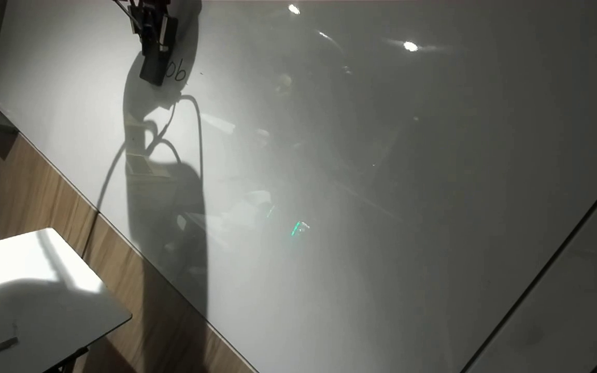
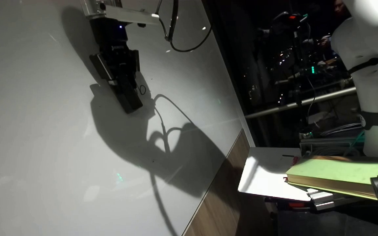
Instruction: Use the duster to erase the markings on the board
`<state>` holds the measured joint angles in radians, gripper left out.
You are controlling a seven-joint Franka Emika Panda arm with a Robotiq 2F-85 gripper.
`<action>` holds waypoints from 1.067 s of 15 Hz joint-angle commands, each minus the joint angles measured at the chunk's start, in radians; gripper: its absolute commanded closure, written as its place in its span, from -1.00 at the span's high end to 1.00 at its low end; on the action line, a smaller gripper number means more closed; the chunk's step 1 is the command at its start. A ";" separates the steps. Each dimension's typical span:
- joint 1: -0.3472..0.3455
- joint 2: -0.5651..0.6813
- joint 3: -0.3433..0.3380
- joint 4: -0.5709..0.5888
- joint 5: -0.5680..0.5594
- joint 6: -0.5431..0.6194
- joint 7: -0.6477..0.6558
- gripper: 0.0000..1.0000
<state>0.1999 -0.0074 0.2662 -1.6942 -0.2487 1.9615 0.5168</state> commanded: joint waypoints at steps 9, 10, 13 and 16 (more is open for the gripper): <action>-0.090 -0.024 -0.124 -0.088 -0.166 0.087 -0.035 -0.42; -0.100 -0.031 -0.130 -0.098 -0.177 0.088 -0.032 -0.42; -0.130 -0.040 -0.150 -0.119 -0.203 0.092 -0.035 -0.42; -0.160 -0.038 -0.171 -0.133 -0.220 0.103 -0.055 -0.42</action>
<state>0.1026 -0.1161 0.1451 -1.8831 -0.3842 1.9493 0.4916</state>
